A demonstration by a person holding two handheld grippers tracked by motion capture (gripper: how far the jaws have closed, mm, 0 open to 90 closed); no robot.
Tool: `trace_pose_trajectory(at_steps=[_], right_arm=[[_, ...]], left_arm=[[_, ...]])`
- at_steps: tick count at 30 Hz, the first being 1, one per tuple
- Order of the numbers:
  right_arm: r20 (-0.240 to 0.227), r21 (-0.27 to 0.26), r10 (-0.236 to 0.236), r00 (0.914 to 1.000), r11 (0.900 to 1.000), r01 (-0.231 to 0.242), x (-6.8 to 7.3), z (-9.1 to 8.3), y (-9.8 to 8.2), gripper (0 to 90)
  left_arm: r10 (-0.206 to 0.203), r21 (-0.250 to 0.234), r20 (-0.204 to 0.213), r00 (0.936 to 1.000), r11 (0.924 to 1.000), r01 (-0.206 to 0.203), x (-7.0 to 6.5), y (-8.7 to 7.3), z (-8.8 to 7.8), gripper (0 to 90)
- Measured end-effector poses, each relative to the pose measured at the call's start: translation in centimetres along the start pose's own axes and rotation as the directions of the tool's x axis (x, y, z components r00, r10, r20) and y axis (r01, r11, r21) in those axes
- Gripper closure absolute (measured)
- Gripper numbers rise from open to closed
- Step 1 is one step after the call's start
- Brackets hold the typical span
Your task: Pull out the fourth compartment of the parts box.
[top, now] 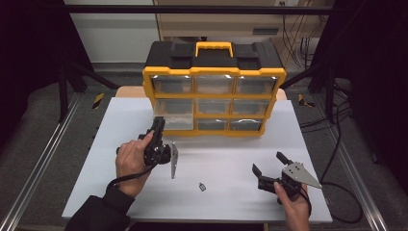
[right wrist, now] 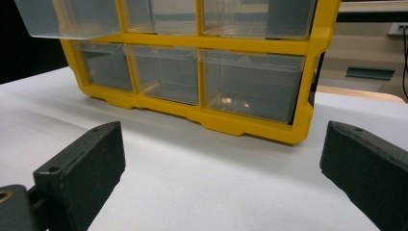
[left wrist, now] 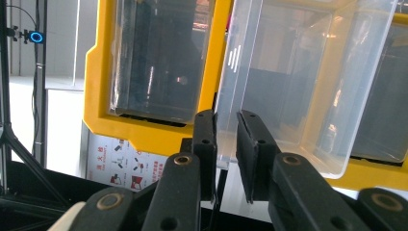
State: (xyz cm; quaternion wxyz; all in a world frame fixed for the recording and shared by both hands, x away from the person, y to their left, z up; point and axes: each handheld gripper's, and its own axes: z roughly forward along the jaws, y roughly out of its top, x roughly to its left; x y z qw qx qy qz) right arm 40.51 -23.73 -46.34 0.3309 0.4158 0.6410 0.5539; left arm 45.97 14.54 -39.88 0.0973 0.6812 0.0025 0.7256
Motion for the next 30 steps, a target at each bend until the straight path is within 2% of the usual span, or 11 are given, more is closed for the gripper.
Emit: trace_pose_trajectory(at_steps=[30], right_arm=[[-0.006, 0.002, -0.003, 1.0000, 1.000, 0.003, 0.1, 0.0, 0.0, 2.1]], left_arm=[[-0.019, -0.006, -0.002, 0.9998, 0.9998, 0.019, 0.0, 0.2, -1.2, 77.8]])
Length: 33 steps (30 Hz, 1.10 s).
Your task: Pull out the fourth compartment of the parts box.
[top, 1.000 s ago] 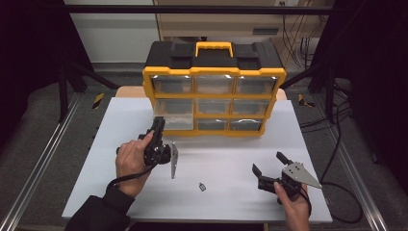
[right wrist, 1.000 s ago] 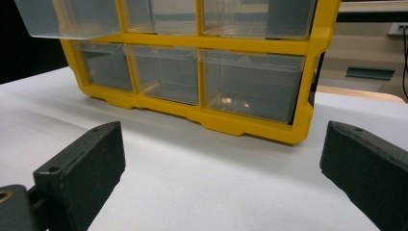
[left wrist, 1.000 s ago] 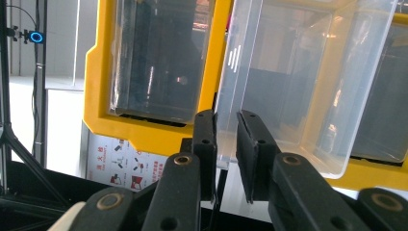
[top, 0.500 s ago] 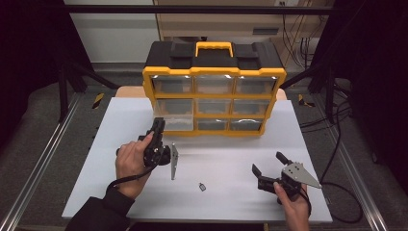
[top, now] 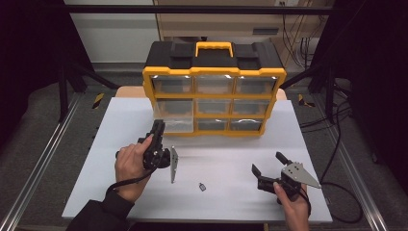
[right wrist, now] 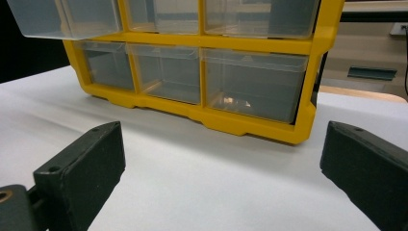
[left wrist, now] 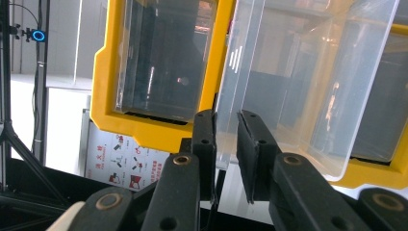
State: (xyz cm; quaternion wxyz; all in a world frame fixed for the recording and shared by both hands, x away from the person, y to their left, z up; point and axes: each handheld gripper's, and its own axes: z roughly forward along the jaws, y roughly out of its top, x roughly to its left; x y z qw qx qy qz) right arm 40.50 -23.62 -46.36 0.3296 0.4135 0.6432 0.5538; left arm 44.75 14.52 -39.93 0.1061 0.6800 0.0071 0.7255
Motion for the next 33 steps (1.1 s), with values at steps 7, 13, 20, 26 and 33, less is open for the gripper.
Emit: trace_pose_trajectory(at_steps=[7, 13, 20, 26, 33], right_arm=[[-0.001, 0.001, -0.001, 1.0000, 1.000, 0.001, 0.0, 0.0, 0.0, 2.1], [0.001, 0.003, -0.002, 1.0000, 1.000, 0.002, 0.0, 0.0, 0.0, 2.1], [0.000, 0.003, 0.000, 1.0000, 1.000, 0.000, 0.0, 0.0, 0.0, 2.1], [-0.002, 0.003, -0.002, 1.0000, 1.000, 0.002, 0.1, 0.0, 0.0, 2.1], [-0.002, 0.003, -0.002, 1.0000, 1.000, 0.002, 0.1, 0.0, 0.0, 2.1]], left_arm=[[-0.003, -0.003, -0.005, 1.0000, 1.0000, 0.003, 0.1, 0.1, -0.4, 77.6], [-0.006, -0.008, -0.007, 1.0000, 0.9999, 0.006, 0.1, 0.1, -0.6, 77.5], [-0.012, -0.010, -0.005, 0.9999, 0.9999, 0.012, 0.0, 0.2, -0.9, 77.3], [-0.014, -0.014, -0.010, 0.9999, 0.9998, 0.014, 0.0, 0.2, -1.1, 77.2], [-0.011, -0.012, -0.009, 0.9999, 0.9999, 0.011, 0.0, 0.2, -1.4, 77.1]])
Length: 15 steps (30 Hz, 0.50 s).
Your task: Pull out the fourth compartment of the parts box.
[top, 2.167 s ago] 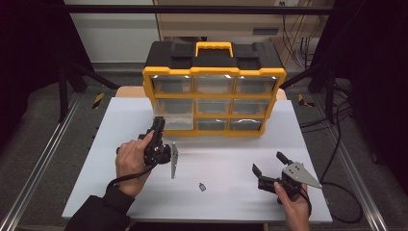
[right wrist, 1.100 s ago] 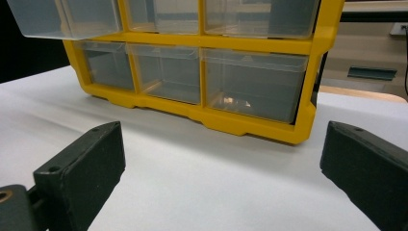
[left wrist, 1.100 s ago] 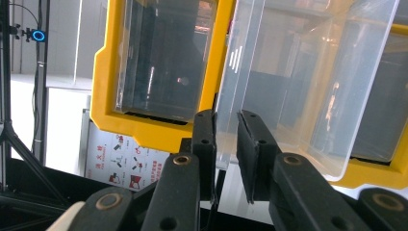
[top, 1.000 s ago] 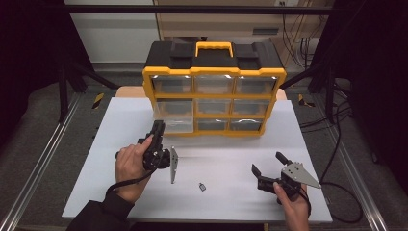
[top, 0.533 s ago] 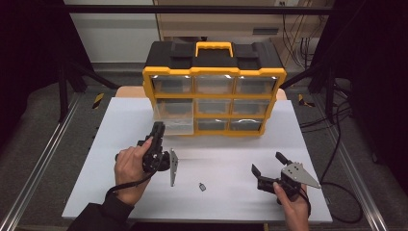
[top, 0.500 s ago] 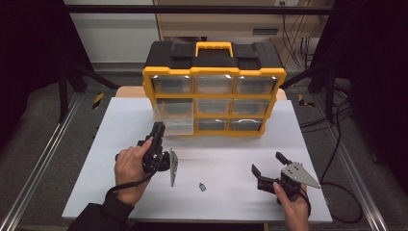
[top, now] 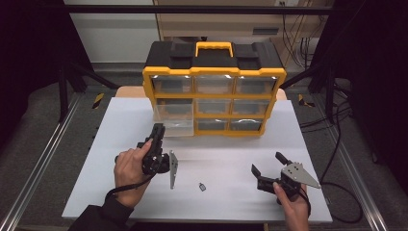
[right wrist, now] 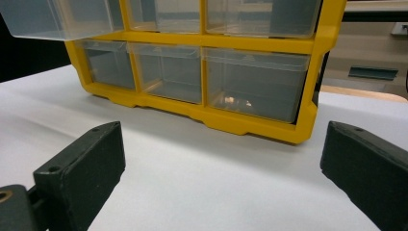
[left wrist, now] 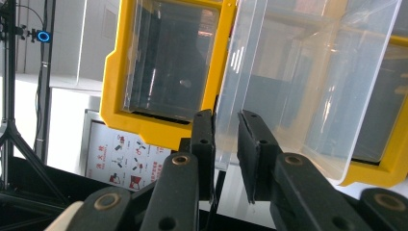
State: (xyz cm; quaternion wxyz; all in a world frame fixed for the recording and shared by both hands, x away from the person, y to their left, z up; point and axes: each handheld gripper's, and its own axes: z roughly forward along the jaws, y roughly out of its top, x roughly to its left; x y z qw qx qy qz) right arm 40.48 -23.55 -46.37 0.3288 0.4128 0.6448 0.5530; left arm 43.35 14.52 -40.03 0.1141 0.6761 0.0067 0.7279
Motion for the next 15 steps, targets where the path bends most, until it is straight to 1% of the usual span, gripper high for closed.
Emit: trace_pose_trajectory(at_steps=[15], right_arm=[[-0.002, 0.001, 0.000, 1.0000, 1.000, 0.000, 0.06, 0.03, -0.01, 2.0]], left_arm=[[-0.005, -0.005, -0.001, 1.0000, 1.0000, 0.005, 0.01, 0.10, -0.59, 76.8]])
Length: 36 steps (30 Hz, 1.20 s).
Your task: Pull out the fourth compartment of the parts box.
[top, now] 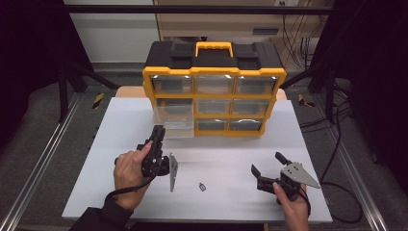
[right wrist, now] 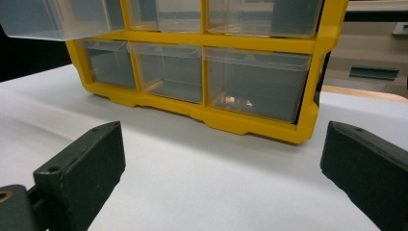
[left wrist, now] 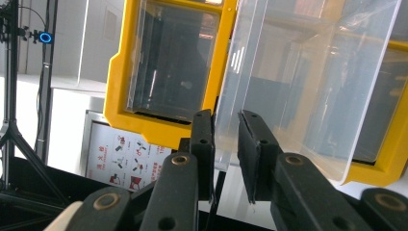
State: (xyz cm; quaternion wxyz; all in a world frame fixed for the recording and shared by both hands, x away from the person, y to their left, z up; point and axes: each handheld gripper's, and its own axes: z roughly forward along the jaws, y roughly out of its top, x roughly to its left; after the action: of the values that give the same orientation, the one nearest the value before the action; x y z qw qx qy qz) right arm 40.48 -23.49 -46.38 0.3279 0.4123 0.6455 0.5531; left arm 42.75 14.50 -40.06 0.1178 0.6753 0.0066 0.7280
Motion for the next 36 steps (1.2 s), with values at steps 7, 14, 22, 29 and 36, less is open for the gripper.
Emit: trace_pose_trajectory(at_steps=[7, 14, 22, 29, 36], right_arm=[[0.001, -0.001, -0.001, 1.0000, 1.000, 0.001, 0.0, 0.0, 0.0, 2.0], [-0.001, 0.001, 0.001, 1.0000, 1.000, -0.001, 0.1, 0.0, 0.0, 2.0], [-0.001, 0.001, 0.000, 1.0000, 1.000, 0.000, 0.1, 0.0, 0.0, 2.0], [-0.002, 0.001, -0.002, 1.0000, 1.000, 0.002, 0.1, 0.0, 0.0, 2.0], [-0.005, 0.002, -0.001, 1.0000, 1.000, 0.001, 0.2, 0.0, 0.0, 2.1]], left_arm=[[-0.001, -0.003, -0.006, 1.0000, 1.0000, 0.001, -0.1, -0.2, -0.3, 76.6], [-0.007, -0.006, -0.005, 1.0000, 1.0000, 0.007, -0.2, -0.3, -0.7, 76.5], [-0.012, -0.011, -0.009, 0.9999, 0.9999, 0.012, -0.2, -0.3, -1.1, 76.4], [-0.009, -0.013, -0.008, 0.9999, 0.9999, 0.009, -0.4, -0.3, -1.3, 75.9], [-0.005, -0.004, -0.003, 1.0000, 1.0000, 0.005, -0.7, -0.5, -1.2, 75.9]])
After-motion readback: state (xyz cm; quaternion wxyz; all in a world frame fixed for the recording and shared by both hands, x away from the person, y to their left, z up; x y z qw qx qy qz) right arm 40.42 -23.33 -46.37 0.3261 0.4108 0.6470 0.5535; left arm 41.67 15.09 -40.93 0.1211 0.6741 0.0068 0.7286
